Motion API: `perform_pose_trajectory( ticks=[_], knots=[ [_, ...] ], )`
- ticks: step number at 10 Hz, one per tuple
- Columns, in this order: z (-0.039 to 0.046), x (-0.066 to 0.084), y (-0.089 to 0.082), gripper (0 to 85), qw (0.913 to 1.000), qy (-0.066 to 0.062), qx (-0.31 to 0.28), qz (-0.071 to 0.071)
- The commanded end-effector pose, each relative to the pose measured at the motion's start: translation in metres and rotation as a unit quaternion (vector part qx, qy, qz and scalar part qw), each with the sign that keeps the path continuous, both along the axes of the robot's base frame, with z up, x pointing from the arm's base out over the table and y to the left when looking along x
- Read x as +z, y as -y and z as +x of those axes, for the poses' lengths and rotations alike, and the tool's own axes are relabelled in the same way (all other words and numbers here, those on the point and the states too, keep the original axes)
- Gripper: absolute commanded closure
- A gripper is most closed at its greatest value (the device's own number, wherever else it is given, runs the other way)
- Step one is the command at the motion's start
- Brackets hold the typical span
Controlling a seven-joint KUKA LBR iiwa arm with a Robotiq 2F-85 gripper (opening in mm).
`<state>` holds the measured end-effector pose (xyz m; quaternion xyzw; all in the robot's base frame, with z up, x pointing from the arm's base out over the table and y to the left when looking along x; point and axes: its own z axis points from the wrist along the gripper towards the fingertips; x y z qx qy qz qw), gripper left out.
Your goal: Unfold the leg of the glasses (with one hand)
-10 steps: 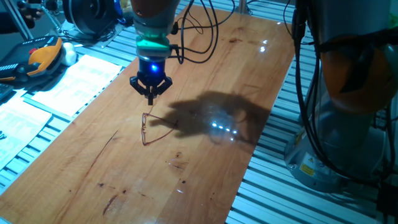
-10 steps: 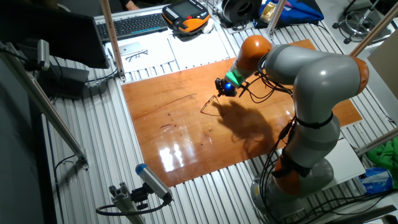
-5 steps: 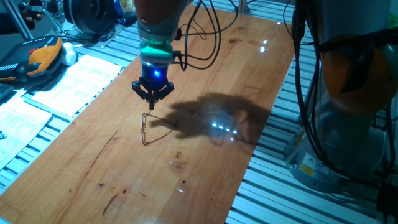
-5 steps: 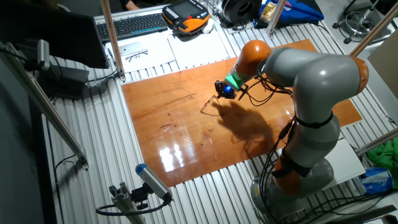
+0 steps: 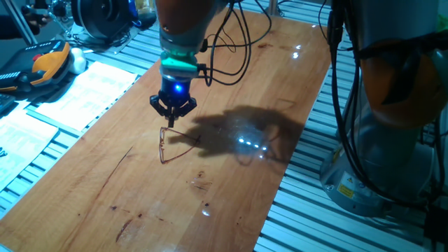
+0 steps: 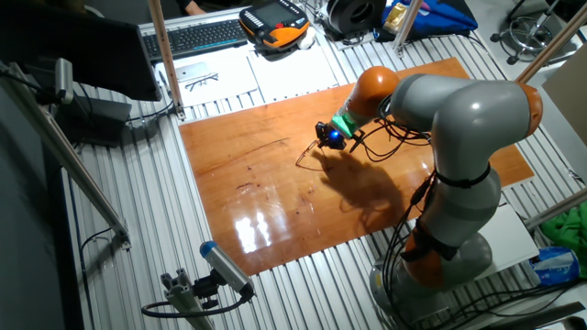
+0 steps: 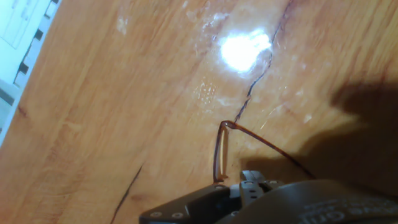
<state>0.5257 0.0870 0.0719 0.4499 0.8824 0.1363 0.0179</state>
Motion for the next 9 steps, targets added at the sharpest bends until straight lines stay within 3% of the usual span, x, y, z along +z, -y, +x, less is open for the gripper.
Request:
perform_pose_trajectory(
  ticks=[1,2,5,6,8,9],
  knots=[
    [0.0000,-0.002,0.000,85.0,1.0000,-0.001,0.001,-0.010],
    [0.0001,-0.005,-0.001,85.0,0.9998,-0.006,0.003,-0.018],
    [-0.0011,-0.009,-0.004,85.0,0.9967,-0.043,0.011,-0.067],
    [-0.0024,-0.012,-0.008,85.0,0.9940,-0.060,0.013,-0.090],
    [-0.0064,-0.022,-0.018,85.0,0.9891,-0.073,0.015,-0.127],
    [-0.0082,-0.025,-0.019,85.0,0.9895,-0.072,0.014,-0.124]
  ],
)
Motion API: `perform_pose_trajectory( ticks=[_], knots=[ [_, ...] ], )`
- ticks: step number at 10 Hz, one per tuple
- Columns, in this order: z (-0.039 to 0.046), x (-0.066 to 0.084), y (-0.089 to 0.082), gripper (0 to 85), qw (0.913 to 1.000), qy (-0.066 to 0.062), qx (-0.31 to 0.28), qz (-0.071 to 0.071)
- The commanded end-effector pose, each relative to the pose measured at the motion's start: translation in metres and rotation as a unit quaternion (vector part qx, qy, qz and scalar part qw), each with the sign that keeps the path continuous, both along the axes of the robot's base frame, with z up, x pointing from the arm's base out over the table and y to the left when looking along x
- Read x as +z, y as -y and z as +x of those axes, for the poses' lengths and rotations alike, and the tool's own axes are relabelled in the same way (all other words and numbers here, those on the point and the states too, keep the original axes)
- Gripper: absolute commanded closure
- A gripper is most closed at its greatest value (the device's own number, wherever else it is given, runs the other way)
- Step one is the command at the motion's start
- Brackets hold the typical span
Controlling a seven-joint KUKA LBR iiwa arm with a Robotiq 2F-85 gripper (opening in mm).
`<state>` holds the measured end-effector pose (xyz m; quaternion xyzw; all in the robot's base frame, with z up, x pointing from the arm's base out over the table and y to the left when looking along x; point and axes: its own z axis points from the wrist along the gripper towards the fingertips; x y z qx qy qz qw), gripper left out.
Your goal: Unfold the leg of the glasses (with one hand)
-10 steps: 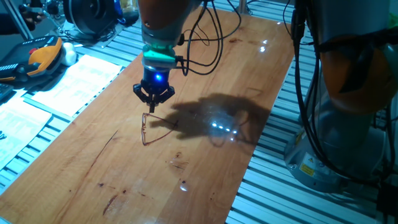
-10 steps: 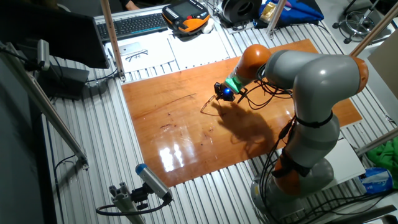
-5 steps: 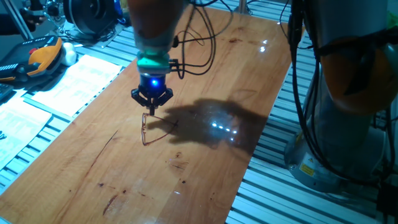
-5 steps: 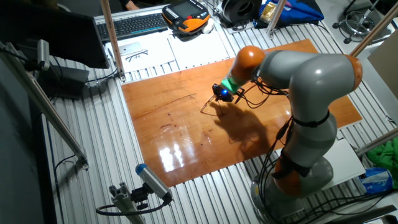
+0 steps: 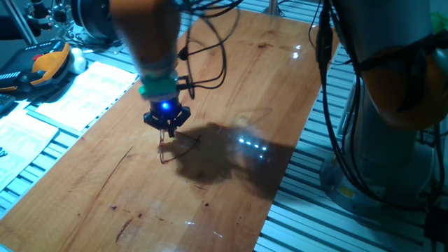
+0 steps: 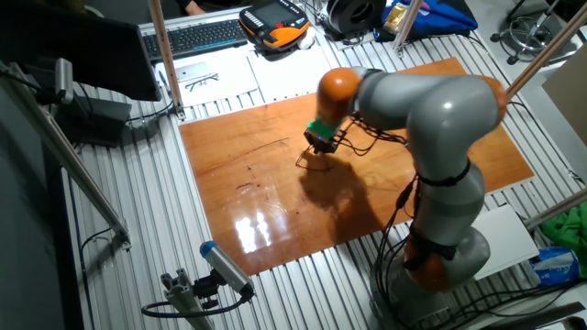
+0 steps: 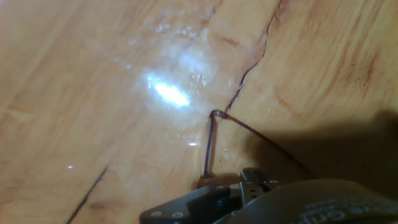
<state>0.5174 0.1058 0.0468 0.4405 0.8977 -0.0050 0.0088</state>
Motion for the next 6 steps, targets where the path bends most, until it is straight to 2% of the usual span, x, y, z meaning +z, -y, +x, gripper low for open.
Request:
perform_pose_trajectory(
  ticks=[1,6],
  knots=[
    [-0.0010,-0.001,0.000,85.0,1.0000,0.000,-0.001,-0.001],
    [-0.0018,-0.014,0.003,85.0,1.0000,0.007,0.000,0.003]
  ],
)
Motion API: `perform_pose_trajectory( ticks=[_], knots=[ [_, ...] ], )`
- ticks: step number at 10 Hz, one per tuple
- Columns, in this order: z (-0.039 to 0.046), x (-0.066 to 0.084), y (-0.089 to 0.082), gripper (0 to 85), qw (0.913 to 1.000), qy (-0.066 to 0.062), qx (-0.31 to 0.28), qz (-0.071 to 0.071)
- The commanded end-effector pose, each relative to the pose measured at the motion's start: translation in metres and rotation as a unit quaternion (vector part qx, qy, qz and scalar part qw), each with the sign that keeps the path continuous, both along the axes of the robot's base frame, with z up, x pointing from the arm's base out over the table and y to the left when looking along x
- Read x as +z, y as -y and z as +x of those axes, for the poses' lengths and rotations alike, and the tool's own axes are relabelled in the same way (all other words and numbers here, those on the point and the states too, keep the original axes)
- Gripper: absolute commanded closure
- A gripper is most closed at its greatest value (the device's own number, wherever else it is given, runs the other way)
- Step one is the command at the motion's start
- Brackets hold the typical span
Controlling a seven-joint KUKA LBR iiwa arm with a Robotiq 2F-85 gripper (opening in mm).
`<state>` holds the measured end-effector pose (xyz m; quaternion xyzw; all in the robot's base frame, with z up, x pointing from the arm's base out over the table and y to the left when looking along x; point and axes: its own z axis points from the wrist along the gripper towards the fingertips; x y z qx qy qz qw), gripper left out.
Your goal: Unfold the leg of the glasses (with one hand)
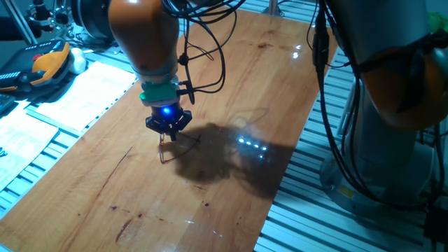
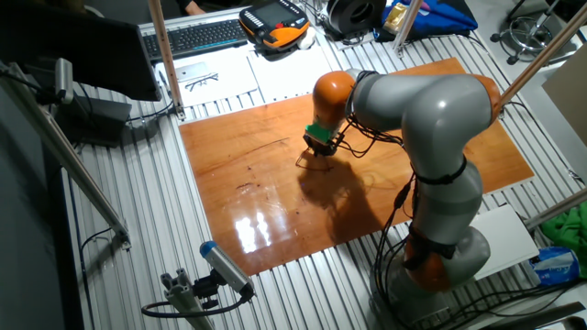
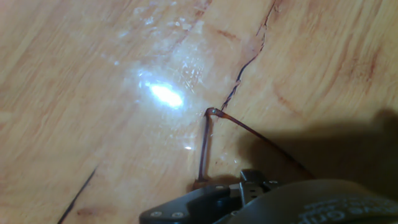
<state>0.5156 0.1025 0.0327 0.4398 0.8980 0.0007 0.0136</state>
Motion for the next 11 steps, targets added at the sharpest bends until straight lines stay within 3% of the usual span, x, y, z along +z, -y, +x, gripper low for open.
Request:
perform_pose_trajectory(
  ticks=[1,11],
  knots=[
    [-0.0003,-0.002,0.001,85.0,1.0000,0.000,0.001,0.000],
    [0.0007,-0.011,0.014,85.0,0.9999,0.005,0.005,0.009]
  ],
)
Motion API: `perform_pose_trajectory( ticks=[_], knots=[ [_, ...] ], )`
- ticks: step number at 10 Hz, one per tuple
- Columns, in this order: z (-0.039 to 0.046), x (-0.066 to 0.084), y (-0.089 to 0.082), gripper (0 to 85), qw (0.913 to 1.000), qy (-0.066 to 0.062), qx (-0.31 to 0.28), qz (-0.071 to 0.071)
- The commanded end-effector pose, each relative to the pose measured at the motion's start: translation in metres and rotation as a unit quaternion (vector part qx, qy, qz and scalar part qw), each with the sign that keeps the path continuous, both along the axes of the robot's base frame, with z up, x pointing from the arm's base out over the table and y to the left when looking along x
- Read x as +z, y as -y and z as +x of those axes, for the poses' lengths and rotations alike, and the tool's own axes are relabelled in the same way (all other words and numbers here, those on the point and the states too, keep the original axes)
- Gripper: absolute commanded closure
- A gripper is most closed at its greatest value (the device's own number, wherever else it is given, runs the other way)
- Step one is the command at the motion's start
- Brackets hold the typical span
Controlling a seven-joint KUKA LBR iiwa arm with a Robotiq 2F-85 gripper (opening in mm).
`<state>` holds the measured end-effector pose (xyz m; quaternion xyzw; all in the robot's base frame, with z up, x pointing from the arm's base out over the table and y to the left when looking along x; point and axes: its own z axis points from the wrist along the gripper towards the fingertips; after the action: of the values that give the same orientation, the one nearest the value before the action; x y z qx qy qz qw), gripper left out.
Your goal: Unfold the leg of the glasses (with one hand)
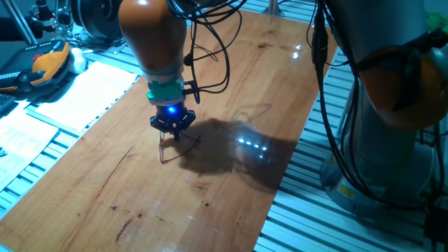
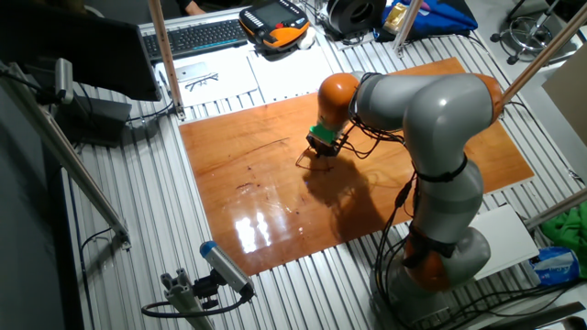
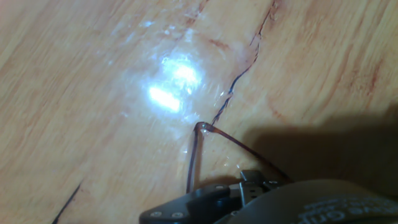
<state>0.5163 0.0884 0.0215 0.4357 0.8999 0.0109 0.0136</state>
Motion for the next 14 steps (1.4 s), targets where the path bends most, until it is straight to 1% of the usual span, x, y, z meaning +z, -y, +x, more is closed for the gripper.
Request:
perform_pose_trajectory(
  ticks=[1,4,7,10,11,13,14],
  knots=[
    [0.0002,-0.001,0.000,85.0,1.0000,0.002,0.000,0.001],
    [0.0017,-0.003,0.005,85.0,1.0000,0.004,0.002,0.002],
    [0.0076,-0.003,0.017,85.0,0.9999,0.006,0.011,0.003],
    [0.0104,-0.001,0.020,85.0,0.9999,0.006,0.013,0.000],
    [0.0113,0.000,0.021,85.0,0.9999,0.004,0.014,-0.001],
    [0.0140,0.005,0.023,85.0,0.9995,-0.007,0.029,-0.002],
    [0.0160,0.009,0.024,85.0,0.9992,-0.012,0.038,-0.009]
  ],
)
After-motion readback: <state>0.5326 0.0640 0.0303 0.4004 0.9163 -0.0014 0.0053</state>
